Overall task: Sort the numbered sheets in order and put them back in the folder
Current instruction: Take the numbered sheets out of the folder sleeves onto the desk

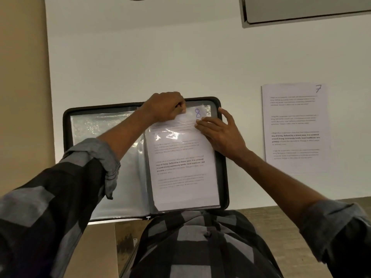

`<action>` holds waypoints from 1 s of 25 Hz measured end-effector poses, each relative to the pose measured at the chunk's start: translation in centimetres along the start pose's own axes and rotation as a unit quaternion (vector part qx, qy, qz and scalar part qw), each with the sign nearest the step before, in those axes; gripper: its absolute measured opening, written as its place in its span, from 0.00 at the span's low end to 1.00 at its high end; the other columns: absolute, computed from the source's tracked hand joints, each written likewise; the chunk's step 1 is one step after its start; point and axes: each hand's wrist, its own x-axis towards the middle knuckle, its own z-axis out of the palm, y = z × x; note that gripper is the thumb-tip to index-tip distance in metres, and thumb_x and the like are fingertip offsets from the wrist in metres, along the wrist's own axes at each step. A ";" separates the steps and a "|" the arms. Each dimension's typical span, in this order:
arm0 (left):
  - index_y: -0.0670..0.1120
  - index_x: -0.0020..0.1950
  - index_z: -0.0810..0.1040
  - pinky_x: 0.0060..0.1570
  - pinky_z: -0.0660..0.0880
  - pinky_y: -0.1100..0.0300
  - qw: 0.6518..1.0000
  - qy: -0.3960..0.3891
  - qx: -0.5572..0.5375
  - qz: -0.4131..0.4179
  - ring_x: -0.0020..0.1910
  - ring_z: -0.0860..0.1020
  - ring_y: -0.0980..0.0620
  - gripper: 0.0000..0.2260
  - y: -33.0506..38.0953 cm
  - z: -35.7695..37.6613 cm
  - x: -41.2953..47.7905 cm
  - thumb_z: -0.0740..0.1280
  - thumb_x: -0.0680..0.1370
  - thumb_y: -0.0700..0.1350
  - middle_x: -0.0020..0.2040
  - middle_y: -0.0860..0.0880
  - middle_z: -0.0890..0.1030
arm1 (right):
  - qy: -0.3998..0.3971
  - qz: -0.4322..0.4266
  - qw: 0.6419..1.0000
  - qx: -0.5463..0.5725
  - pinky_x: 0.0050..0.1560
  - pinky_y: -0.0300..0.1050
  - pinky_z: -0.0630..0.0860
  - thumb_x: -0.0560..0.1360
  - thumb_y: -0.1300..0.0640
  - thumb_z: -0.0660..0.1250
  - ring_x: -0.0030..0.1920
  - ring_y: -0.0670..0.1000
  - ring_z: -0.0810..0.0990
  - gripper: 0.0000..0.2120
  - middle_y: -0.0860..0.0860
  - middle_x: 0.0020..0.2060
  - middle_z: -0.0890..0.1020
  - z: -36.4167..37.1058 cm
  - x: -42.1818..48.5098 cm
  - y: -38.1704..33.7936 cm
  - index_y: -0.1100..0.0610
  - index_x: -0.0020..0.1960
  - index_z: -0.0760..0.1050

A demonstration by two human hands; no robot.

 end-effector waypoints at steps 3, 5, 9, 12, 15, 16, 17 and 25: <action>0.50 0.53 0.78 0.49 0.72 0.52 0.998 0.060 -0.010 -0.001 0.56 0.75 0.53 0.06 -0.4 -1.5 0.9 0.64 0.83 0.50 0.54 0.54 0.78 | -0.013 0.038 0.999 0.019 0.76 0.63 0.62 0.79 0.52 0.71 0.66 0.53 0.80 0.17 0.51 0.65 0.82 -0.7 0.8 0.3 0.54 0.67 0.80; 0.48 0.54 0.77 0.50 0.71 0.52 0.995 0.095 -0.022 -0.009 0.54 0.75 0.49 0.06 -0.9 -2.8 2.0 0.63 0.83 0.48 0.51 0.50 0.79 | -0.008 0.124 0.989 0.081 0.74 0.55 0.66 0.81 0.48 0.69 0.67 0.53 0.78 0.20 0.50 0.69 0.78 -1.9 2.1 0.3 0.54 0.70 0.77; 0.45 0.56 0.73 0.44 0.69 0.53 0.987 0.159 -0.015 -0.002 0.40 0.77 0.44 0.07 -1.3 -5.1 3.9 0.60 0.85 0.47 0.40 0.51 0.77 | 0.023 0.367 0.885 0.285 0.70 0.38 0.69 0.81 0.48 0.69 0.74 0.49 0.69 0.37 0.45 0.79 0.61 -2.8 6.6 1.1 0.55 0.82 0.55; 0.46 0.56 0.74 0.48 0.71 0.53 0.974 0.222 -0.035 0.006 0.40 0.78 0.46 0.09 -1.9 -6.4 5.1 0.59 0.85 0.50 0.41 0.51 0.80 | 0.043 0.454 0.809 0.371 0.60 0.47 0.81 0.79 0.57 0.72 0.56 0.46 0.82 0.24 0.51 0.64 0.81 -2.4 9.7 2.7 0.59 0.73 0.73; 0.47 0.59 0.78 0.59 0.69 0.61 0.939 0.328 -0.106 -0.004 0.54 0.79 0.51 0.12 -3.6 -6.1 4.9 0.64 0.84 0.53 0.54 0.53 0.82 | 0.051 0.474 0.778 0.410 0.54 0.55 0.83 0.76 0.58 0.73 0.47 0.50 0.86 0.11 0.51 0.46 0.87 -2.1 11.3 4.1 0.59 0.58 0.83; 0.47 0.64 0.77 0.62 0.67 0.66 0.922 0.358 -0.148 -0.031 0.60 0.77 0.52 0.14 -4.1 -5.6 4.4 0.65 0.83 0.54 0.60 0.53 0.80 | 0.059 0.480 0.760 0.434 0.54 0.56 0.83 0.76 0.58 0.74 0.47 0.53 0.87 0.10 0.53 0.46 0.87 -2.1 11.7 4.4 0.60 0.57 0.83; 0.47 0.69 0.74 0.66 0.65 0.67 0.901 0.376 -0.203 -0.070 0.65 0.74 0.53 0.19 -4.6 -5.0 3.7 0.67 0.82 0.55 0.66 0.53 0.77 | 0.071 0.484 0.744 0.454 0.53 0.57 0.84 0.76 0.59 0.74 0.48 0.55 0.87 0.10 0.55 0.46 0.87 -2.2 12.1 4.6 0.60 0.56 0.82; 0.47 0.79 0.67 0.60 0.79 0.56 0.734 0.321 -0.542 -0.254 0.57 0.82 0.53 0.27 -4.6 1.1 -2.0 0.70 0.81 0.46 0.63 0.47 0.80 | 0.152 0.459 0.718 0.500 0.49 0.52 0.84 0.76 0.63 0.73 0.46 0.52 0.84 0.11 0.62 0.48 0.86 -4.0 16.6 6.0 0.65 0.58 0.80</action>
